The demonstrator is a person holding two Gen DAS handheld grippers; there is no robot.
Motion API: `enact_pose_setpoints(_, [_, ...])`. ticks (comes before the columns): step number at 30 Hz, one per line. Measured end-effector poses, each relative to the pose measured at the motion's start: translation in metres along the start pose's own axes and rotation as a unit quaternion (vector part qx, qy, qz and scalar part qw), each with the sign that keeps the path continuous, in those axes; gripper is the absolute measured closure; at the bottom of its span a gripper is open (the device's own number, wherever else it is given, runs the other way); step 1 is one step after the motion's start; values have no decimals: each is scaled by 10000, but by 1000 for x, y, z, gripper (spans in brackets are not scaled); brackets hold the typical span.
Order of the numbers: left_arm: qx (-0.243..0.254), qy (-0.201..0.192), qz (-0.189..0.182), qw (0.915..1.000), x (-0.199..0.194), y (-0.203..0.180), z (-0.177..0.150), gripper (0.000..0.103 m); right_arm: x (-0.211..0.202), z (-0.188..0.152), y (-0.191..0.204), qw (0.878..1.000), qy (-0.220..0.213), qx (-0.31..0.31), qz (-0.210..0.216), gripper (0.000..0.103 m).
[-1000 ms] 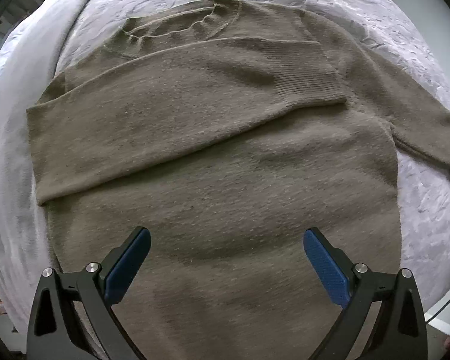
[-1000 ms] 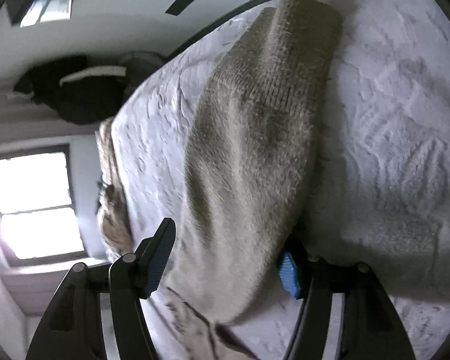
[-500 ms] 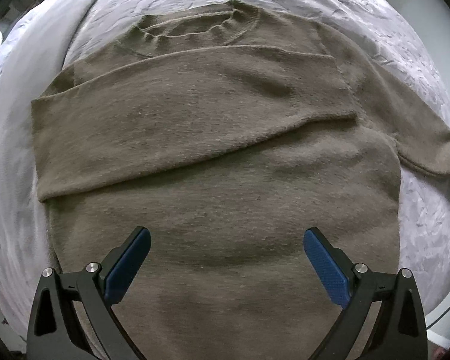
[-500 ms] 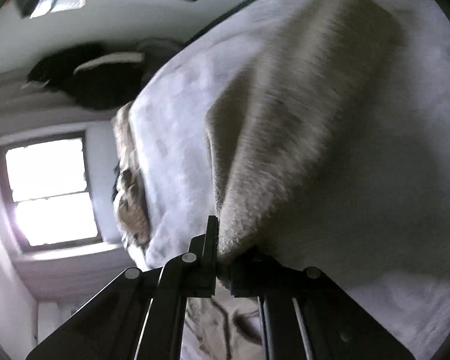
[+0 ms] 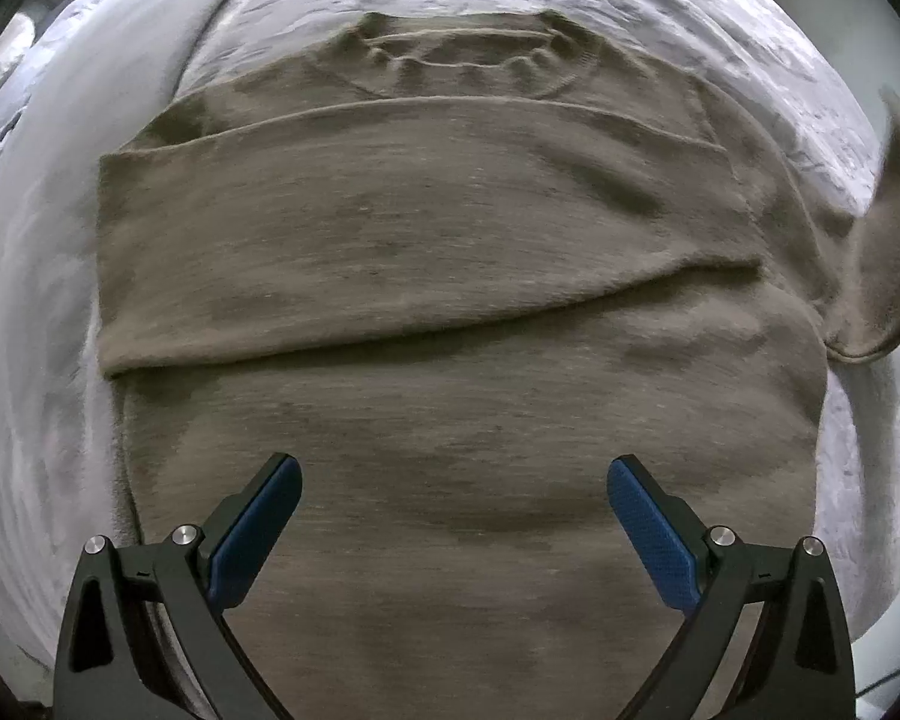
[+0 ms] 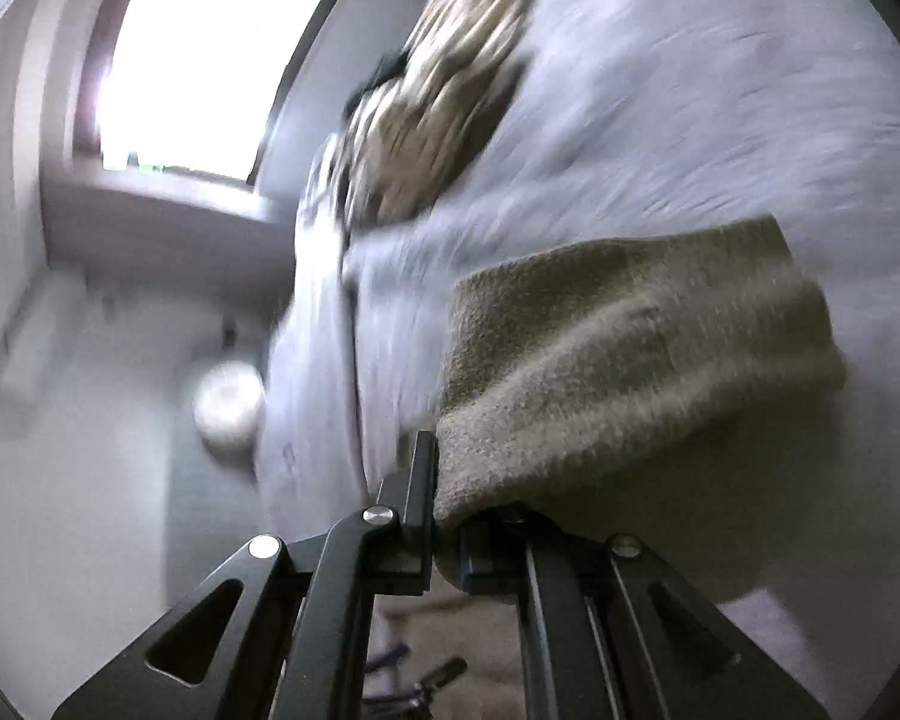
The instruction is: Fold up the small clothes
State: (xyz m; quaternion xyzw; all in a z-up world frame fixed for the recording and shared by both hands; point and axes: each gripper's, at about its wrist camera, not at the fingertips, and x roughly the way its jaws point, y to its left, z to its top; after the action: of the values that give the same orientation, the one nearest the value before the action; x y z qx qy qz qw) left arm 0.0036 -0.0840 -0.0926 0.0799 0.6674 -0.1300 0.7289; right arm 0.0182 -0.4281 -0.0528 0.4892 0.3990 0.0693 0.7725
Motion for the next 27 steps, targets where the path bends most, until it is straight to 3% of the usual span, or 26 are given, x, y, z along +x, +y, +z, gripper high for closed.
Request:
enact_pose_setpoints(7, [-345,-49,130,9993,2,49,-3,1,117,-51,28,9895,1157,-555,-659,95])
enact_pose_setpoints(10, [-533,-81,177,9984,0,72,-5,1,144,-67,17,9815,1495,-406,-1126,93])
enact_pose_setpoints(13, [-757,-61,192,9969,-1,93,-8,1,146,-72,6,9786,1599,-149,-1288,91])
enact_pose_setpoints(15, [-848,-79,197,9962,0,104,-7,1,134,-72,1,9809,1487,13,-1254,69])
enact_pose_setpoints(16, [-891,-91,205,9958,0,111,-7,1,127,-70,-1,9825,1379,90,-1251,48])
enact_pose_setpoints(17, [-940,-104,214,9953,2,122,-5,1,121,-68,-3,9841,1237,166,-1265,40])
enact_pose_setpoints(19, [-1036,-165,234,9942,3,135,-4,1,108,-58,-8,9865,861,450,-1315,40])
enact_pose_setpoints(21, [-1094,-259,234,9934,-1,146,-5,1,101,-51,-15,9854,599,800,-1375,47])
enact_pose_setpoints(23, [-1155,-342,204,9925,-5,157,-10,1,103,-44,-14,9846,487,897,-1422,96])
enact_pose_setpoints(25, [-1203,-389,79,9919,-8,174,-6,1,109,-39,-1,9865,483,569,-1459,96])
enact_pose_setpoints(27, [-1304,-495,35,9902,-15,192,-7,1,125,-40,29,9871,662,-169,-1450,96])
